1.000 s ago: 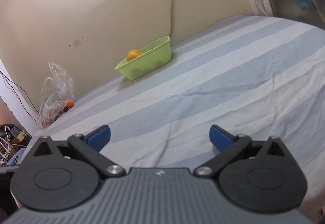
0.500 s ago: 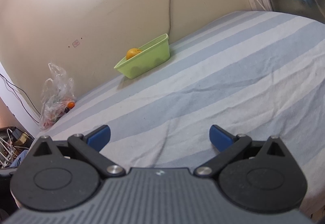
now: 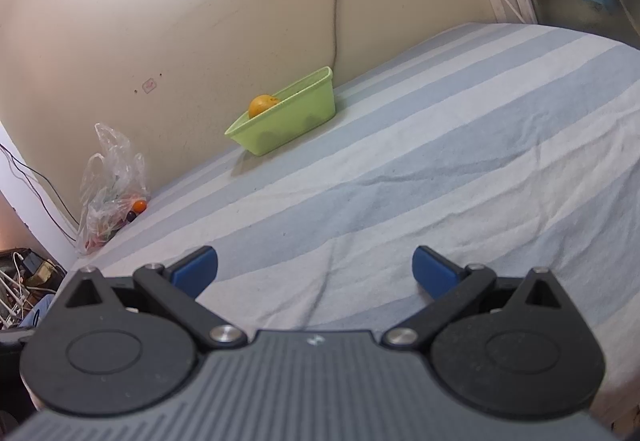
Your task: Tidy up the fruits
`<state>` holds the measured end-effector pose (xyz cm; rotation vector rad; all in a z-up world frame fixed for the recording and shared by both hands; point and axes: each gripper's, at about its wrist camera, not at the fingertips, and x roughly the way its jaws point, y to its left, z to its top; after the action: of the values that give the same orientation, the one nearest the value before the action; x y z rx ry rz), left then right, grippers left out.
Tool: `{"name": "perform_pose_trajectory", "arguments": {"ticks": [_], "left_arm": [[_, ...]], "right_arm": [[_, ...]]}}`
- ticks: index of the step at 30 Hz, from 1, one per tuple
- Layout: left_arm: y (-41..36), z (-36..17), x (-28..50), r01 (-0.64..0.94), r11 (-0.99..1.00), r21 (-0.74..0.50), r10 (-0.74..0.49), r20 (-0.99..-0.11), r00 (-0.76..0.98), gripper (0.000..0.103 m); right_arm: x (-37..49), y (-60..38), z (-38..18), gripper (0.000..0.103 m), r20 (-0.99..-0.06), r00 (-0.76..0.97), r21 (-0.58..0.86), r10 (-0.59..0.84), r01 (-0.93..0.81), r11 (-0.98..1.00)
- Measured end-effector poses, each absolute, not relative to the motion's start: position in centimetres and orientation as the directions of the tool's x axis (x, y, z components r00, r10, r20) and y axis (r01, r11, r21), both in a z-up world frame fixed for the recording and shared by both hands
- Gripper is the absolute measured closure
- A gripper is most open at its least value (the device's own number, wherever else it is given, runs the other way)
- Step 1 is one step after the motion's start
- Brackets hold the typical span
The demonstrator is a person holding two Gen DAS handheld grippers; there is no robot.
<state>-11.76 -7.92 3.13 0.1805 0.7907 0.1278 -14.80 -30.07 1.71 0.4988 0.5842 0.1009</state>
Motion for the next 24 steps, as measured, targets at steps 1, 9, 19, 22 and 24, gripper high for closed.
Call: {"name": "perform_pose_trajectory", "arguments": {"ticks": [1,9,19,22,24], "left_arm": [[-7.95,3.21,-11.77,-0.050,0.976,0.211,0.185,-0.690,0.699,0.000],[-7.94,3.26,-11.80,-0.057,0.974,0.221,0.196,-0.681,0.706,0.000],[-8.01,3.19,-11.92,-0.055,0.973,0.225,0.197,-0.679,0.707,0.000],[-7.92,3.18,-11.90,-0.051,0.973,0.224,0.194,-0.680,0.707,0.000],[-7.95,3.18,-11.93,-0.052,0.973,0.224,0.194,-0.680,0.707,0.000]], "right_arm": [[-14.81,-30.07,1.72,0.000,-0.503,0.833,0.478,0.230,0.047,0.877],[-14.91,-29.99,1.64,0.000,-0.503,0.834,0.481,0.227,0.051,0.875],[-14.95,-29.94,1.64,0.000,-0.504,0.833,0.484,0.229,0.053,0.874],[-14.97,-29.92,1.63,0.000,-0.504,0.833,0.484,0.229,0.052,0.874],[-14.97,-29.92,1.64,0.000,-0.505,0.832,0.483,0.230,0.052,0.874]]}}
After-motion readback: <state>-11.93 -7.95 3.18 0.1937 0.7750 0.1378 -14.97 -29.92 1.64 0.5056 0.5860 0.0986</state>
